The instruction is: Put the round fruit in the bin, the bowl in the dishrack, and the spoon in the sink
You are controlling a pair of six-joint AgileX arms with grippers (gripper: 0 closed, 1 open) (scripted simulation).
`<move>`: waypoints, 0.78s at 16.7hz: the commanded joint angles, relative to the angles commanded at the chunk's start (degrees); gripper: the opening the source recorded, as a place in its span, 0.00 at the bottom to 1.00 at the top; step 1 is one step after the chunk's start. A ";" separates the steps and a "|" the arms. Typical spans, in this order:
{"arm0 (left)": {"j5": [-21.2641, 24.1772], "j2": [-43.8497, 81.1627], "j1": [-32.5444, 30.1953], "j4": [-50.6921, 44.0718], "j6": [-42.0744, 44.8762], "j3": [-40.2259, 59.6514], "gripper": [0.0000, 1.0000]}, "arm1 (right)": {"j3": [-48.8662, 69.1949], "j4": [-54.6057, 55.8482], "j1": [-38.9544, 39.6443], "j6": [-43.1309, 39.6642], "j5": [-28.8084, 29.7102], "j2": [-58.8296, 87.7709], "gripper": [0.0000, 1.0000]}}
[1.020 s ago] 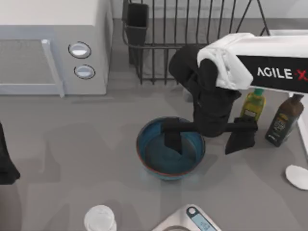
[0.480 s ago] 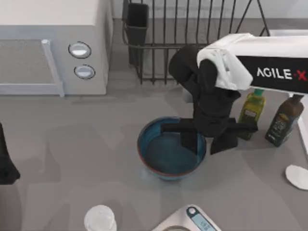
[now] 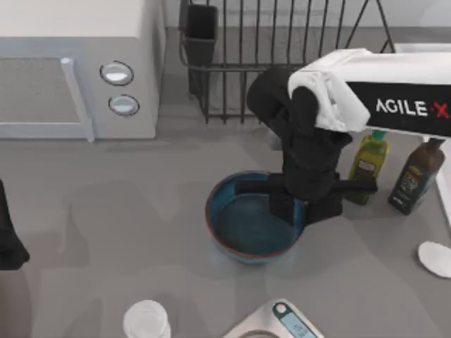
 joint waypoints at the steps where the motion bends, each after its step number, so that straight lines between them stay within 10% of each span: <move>1: 0.00 0.00 0.00 0.00 0.00 0.00 1.00 | 0.00 0.00 0.00 0.00 0.00 0.00 0.00; 13: 0.00 0.00 0.00 0.00 0.00 0.00 1.00 | 12.22 -15.97 -0.03 -0.01 -0.04 -2.83 0.00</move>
